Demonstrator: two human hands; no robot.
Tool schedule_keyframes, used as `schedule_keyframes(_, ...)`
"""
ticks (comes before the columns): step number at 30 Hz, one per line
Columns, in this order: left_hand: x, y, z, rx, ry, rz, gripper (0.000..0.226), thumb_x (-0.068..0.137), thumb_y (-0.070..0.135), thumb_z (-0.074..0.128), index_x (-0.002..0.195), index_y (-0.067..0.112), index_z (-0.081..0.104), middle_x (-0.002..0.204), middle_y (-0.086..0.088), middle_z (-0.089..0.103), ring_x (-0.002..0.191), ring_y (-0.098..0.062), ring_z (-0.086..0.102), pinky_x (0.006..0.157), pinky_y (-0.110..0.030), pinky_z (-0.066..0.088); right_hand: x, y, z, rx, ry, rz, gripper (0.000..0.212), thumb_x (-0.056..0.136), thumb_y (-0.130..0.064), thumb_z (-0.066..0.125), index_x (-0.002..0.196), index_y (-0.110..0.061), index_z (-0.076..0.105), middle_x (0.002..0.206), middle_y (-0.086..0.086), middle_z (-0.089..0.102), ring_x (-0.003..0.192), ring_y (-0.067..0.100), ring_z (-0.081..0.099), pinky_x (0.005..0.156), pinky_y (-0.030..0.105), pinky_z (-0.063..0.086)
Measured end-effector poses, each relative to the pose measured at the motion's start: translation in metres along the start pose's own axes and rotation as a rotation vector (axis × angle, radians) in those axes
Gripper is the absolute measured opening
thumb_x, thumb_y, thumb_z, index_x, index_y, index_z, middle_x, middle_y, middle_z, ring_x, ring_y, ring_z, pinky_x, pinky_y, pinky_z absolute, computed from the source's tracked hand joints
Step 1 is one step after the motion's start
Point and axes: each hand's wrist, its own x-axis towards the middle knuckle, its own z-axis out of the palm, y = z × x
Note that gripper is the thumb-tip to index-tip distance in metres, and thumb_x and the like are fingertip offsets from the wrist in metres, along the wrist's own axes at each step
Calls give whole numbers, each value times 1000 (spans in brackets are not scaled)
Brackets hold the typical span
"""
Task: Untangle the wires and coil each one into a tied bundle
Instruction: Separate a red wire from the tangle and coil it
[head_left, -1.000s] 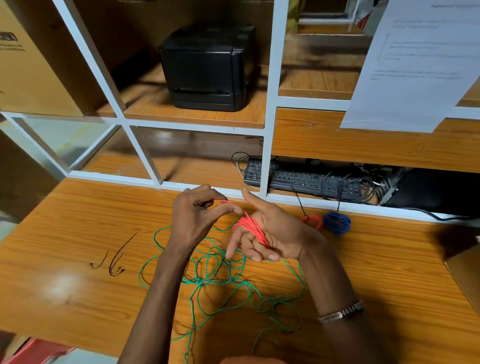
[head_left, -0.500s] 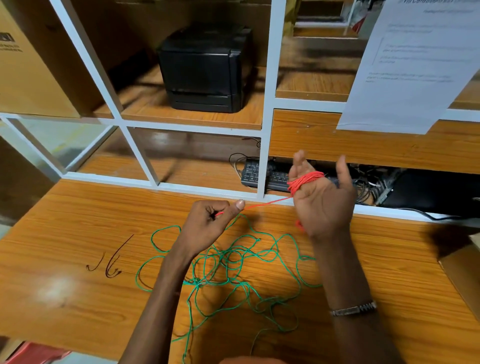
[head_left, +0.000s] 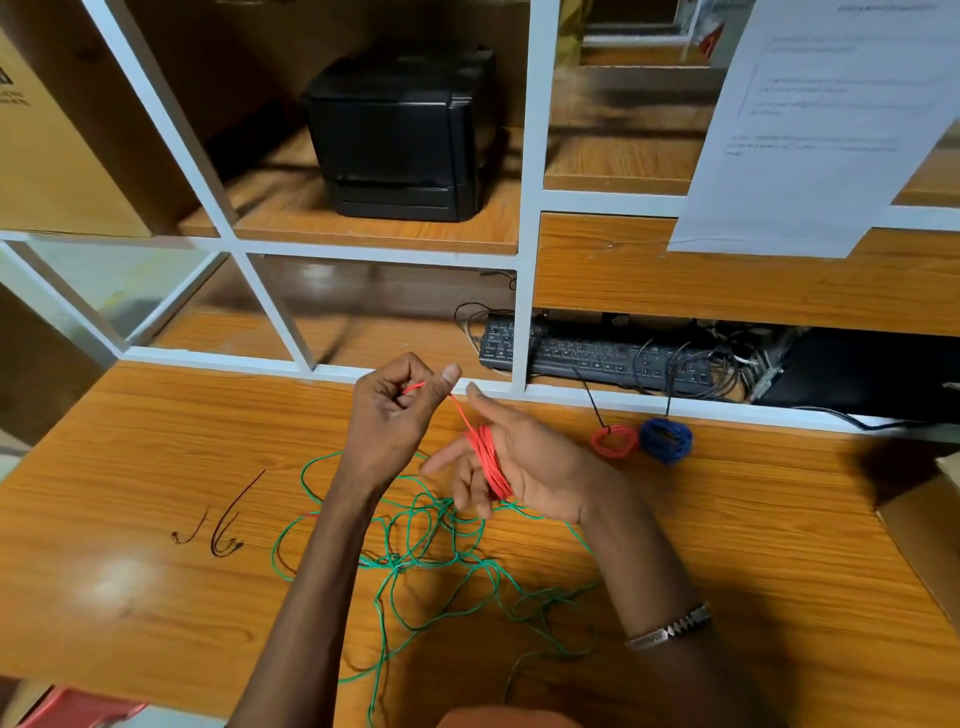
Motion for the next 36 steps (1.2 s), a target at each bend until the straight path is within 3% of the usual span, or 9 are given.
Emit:
schedule_keyframes(5,-4,-5,-3,-13,-14,-35,47,94,24,73,67,0,42,65,-1,26,62,-9,23,55,-22,24,2,-1,2,138,-257,-36,100,101,-73,23,105,17,68,50,12,57,27,8,35,34,23,21)
schedule_keyframes(11,-6,-7,9,-34,-69,-68,55,97,35,69,64,3,39,62,-10,25,63,-18,24,58,-40,23,-1,-10,-9,490,-350,-310,85,107,-55,22,106,18,66,47,7,56,25,11,21,40,27,9)
schedule_keyframes(15,-6,-12,17,44,-180,-79,50,107,30,58,65,12,39,64,-3,28,62,-14,25,57,-36,23,-7,-17,-27,885,-298,-615,75,111,-49,25,128,16,56,68,8,62,41,8,50,54,22,40)
schedule_keyframes(21,-12,-27,15,167,-271,-82,48,105,28,64,65,6,49,59,7,34,59,-9,32,58,-34,27,-25,-3,-78,1191,-18,-901,69,106,-43,47,141,15,45,90,11,68,64,15,63,70,26,51)
schedule_keyframes(25,-17,-19,21,117,-355,-94,44,100,23,70,62,13,52,61,1,35,59,-11,29,55,-28,25,-13,4,-78,815,481,-703,78,107,-52,36,150,12,33,110,20,72,99,23,74,87,29,56)
schedule_keyframes(27,-14,-9,24,77,-341,-79,45,100,19,70,62,5,50,61,-1,33,58,-10,27,54,-26,24,-3,5,-63,555,538,-544,80,106,-57,30,154,8,24,120,23,70,116,26,70,101,33,50)
schedule_keyframes(29,-9,-2,22,60,-271,-51,45,100,14,68,64,-5,48,61,-3,34,58,-8,28,54,-23,25,2,6,-51,445,493,-385,89,104,-63,24,150,12,24,127,29,66,111,24,72,102,33,52)
schedule_keyframes(31,-6,2,20,67,-193,-18,41,100,15,68,67,-4,51,61,-2,38,59,-7,32,55,-24,28,0,4,-42,311,371,-220,99,100,-71,18,152,13,26,129,38,60,97,24,76,87,31,59)
schedule_keyframes(36,-8,-3,18,58,-96,-27,39,99,21,71,73,-4,55,60,-15,39,58,-12,32,53,-33,30,-6,9,-25,-53,53,-46,101,95,-80,13,115,3,67,88,29,70,59,28,67,65,35,49)
